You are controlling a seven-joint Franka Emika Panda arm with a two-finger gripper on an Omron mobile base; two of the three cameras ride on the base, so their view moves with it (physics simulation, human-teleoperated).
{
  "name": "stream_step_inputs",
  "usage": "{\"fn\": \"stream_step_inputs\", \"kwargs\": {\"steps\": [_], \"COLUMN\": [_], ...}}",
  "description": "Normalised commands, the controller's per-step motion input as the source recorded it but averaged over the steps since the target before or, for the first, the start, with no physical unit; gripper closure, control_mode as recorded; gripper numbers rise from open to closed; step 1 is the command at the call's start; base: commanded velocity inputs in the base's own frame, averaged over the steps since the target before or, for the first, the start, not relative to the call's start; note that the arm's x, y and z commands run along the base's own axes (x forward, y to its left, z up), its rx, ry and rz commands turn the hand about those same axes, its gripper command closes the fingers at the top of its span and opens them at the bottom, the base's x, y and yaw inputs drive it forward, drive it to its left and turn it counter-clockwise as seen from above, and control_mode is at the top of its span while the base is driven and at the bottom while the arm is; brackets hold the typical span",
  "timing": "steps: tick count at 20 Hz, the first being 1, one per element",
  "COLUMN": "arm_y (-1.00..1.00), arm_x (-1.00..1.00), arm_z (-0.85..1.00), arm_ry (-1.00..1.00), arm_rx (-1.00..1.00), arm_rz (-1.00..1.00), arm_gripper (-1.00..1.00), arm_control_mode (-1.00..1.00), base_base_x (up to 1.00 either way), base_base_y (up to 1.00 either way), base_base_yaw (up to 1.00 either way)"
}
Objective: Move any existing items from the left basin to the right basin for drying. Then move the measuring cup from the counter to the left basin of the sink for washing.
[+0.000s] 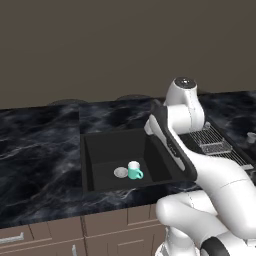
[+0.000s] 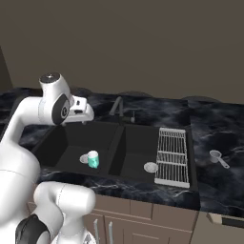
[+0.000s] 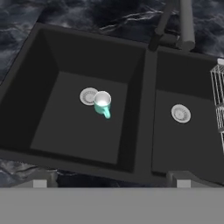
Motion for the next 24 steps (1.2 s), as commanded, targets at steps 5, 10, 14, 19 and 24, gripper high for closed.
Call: {"fn": "stream_step_inputs", "kwargs": {"steps": [5, 10, 14, 19, 24], "arm_y": [0.00, 0.00, 0.00, 0.00, 0.00], "arm_x": [0.00, 0.01, 0.05, 0.10, 0.17], "arm_z": [-0.24, -0.28, -0.32, -0.30, -0.28], "arm_ry": [0.00, 0.02, 0.02, 0.02, 0.02], "arm_rx": [0.00, 0.00, 0.00, 0.00, 0.00], "arm_rz": [0.03, 0.02, 0.00, 0.00, 0.00], "arm_gripper": [-1.00, -1.00, -1.00, -1.00, -1.00], "arm_control_mode": [-1.00, -1.00, -1.00, -1.00, -1.00], "base_base_x": [0.00, 0.00, 0.00, 0.00, 0.00], "base_base_y": [0.00, 0.00, 0.00, 0.00, 0.00], "base_base_yaw": [0.00, 0.00, 0.00, 0.00, 0.00]}}
